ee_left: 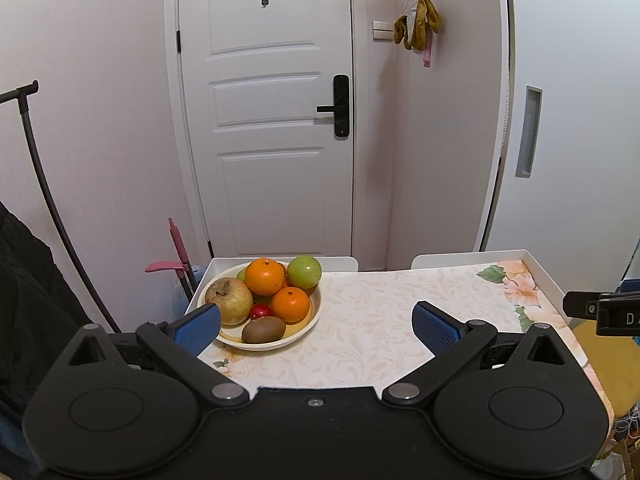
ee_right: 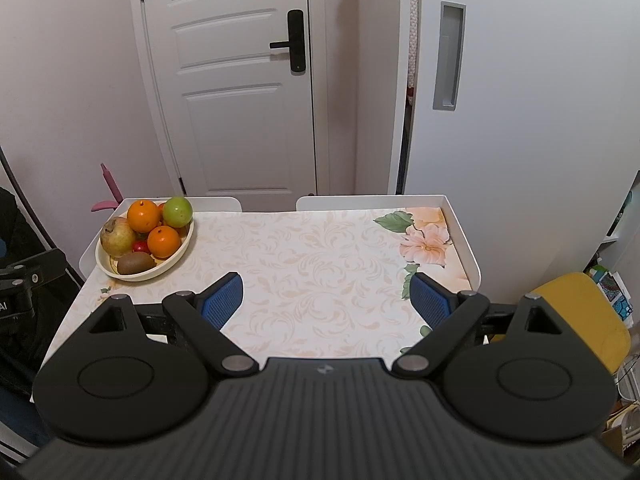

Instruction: Organize fruits

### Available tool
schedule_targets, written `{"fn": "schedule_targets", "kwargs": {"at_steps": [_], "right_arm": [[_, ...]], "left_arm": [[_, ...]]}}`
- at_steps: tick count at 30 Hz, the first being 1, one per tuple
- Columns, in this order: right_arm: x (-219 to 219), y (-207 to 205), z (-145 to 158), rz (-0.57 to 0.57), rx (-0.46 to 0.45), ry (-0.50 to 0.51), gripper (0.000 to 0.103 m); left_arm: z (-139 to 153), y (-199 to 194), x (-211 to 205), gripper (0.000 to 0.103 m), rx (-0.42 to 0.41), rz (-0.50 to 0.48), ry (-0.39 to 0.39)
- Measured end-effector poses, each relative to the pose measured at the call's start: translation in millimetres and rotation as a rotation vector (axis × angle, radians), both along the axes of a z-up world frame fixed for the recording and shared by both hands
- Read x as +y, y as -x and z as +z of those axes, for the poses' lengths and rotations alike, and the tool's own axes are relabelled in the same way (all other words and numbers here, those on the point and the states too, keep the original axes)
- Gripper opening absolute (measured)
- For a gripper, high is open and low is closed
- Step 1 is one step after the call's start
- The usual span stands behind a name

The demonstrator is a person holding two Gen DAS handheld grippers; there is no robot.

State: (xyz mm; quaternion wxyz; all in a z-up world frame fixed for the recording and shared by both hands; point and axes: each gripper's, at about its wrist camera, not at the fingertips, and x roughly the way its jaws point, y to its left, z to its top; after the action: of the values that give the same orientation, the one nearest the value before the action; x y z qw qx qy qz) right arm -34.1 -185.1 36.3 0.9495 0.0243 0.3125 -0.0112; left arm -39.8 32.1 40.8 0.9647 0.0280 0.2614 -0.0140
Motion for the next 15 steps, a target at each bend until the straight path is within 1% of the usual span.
{"fn": "schedule_targets", "kwargs": {"at_steps": [11, 15], "right_arm": [[0.7, -1.6, -0.1, 0.0, 0.001, -0.002, 0.103], [5.1, -3.3, -0.8, -0.001, 0.002, 0.0, 0.103]], "left_arm": [[-0.8, -1.2, -1.5, 0.103, -0.011, 0.008, -0.02], [-1.1, -1.8, 0.5, 0.103, -0.012, 0.001, -0.009]]}}
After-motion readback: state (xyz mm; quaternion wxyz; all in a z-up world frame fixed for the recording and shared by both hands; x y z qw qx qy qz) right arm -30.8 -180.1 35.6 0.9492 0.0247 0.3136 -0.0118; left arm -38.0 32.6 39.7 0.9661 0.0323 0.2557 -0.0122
